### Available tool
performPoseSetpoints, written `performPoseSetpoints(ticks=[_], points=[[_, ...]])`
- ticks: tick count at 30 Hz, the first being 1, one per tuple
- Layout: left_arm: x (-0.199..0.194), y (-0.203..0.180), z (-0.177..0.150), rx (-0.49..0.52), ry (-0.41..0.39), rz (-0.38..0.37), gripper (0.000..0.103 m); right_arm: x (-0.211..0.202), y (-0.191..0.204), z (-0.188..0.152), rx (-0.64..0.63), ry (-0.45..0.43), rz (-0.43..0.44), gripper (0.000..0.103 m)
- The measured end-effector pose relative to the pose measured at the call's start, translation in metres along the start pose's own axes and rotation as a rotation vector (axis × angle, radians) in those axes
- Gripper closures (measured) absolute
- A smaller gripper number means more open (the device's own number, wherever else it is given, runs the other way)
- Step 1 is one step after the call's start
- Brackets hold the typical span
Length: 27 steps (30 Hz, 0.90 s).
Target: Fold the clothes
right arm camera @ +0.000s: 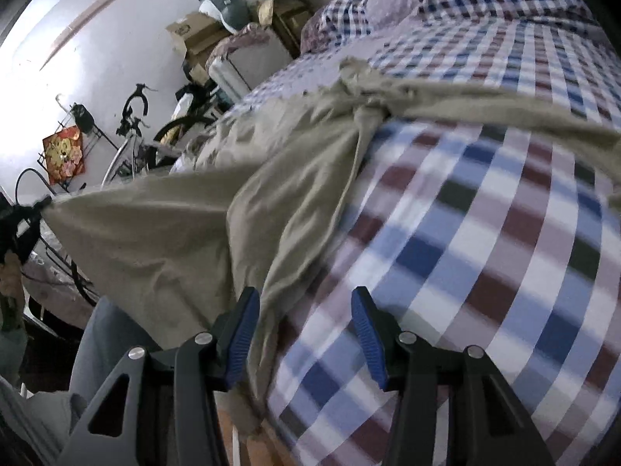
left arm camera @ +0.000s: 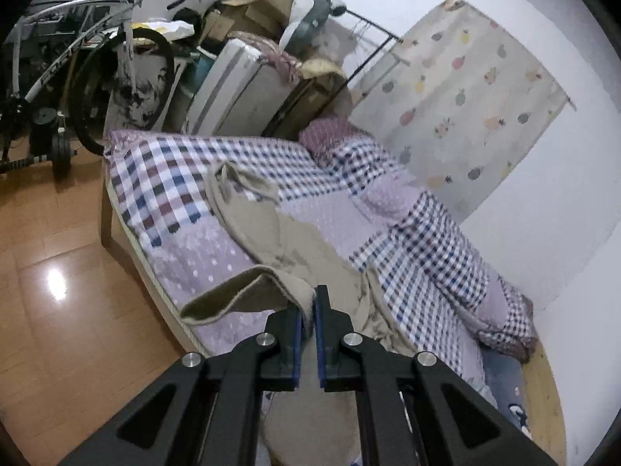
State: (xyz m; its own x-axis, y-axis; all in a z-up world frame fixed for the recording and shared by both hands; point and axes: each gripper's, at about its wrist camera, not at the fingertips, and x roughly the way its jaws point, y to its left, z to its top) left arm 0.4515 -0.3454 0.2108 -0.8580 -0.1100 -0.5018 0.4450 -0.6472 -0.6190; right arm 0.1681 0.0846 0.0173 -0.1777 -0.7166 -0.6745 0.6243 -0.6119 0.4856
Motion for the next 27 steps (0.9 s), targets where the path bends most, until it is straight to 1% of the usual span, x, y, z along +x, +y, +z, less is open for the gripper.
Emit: performPoseSetpoints(ticks=[3,7,9,11,12,13,14,15,16,17,21,23,25,27], points=[[-0.006,0.010,0.006,-0.027,-0.008,-0.012,0.099,0.004,0.009,-0.016,0.019,0.024,0.010,0.050],[-0.007,0.024,0.007,-0.052,0.003,-0.014,0.099,0.017,0.036,-0.033,0.000,0.049,0.041,0.049],[-0.006,0.031,0.006,-0.064,0.011,-0.019,0.099,0.026,0.051,-0.040,-0.033,0.069,0.047,0.049],[-0.007,0.036,0.005,-0.068,0.016,-0.020,0.099,0.042,0.072,-0.045,-0.094,0.093,-0.007,0.050],[-0.007,0.038,0.004,-0.071,0.019,-0.021,0.099,0.048,0.077,-0.047,-0.108,0.101,-0.035,0.051],[-0.008,0.040,0.003,-0.073,0.022,-0.022,0.099,0.057,0.081,-0.047,-0.113,0.111,-0.089,0.052],[-0.008,0.043,0.002,-0.074,0.024,-0.021,0.099,0.065,0.085,-0.048,-0.118,0.120,-0.140,0.059],[-0.008,0.045,0.002,-0.074,0.026,-0.021,0.099,0.069,0.085,-0.048,-0.117,0.121,-0.172,0.065],[-0.008,0.047,0.001,-0.075,0.028,-0.020,0.099,0.073,0.086,-0.049,-0.122,0.124,-0.217,0.081],[-0.008,0.049,0.000,-0.074,0.031,-0.018,0.099,0.076,0.086,-0.049,-0.125,0.127,-0.258,0.103],[-0.005,0.055,-0.004,-0.089,0.063,-0.029,0.099,0.059,0.080,-0.043,-0.116,0.116,-0.304,0.103],[-0.002,0.058,-0.006,-0.098,0.084,-0.045,0.099,0.029,0.076,-0.038,-0.097,0.067,-0.349,0.103],[-0.001,0.060,-0.009,-0.107,0.105,-0.059,0.099,-0.008,0.066,-0.036,-0.038,0.008,-0.360,0.103],[0.001,0.060,-0.012,-0.094,0.115,-0.065,0.099,-0.044,0.055,-0.040,0.033,-0.049,-0.357,0.103]])
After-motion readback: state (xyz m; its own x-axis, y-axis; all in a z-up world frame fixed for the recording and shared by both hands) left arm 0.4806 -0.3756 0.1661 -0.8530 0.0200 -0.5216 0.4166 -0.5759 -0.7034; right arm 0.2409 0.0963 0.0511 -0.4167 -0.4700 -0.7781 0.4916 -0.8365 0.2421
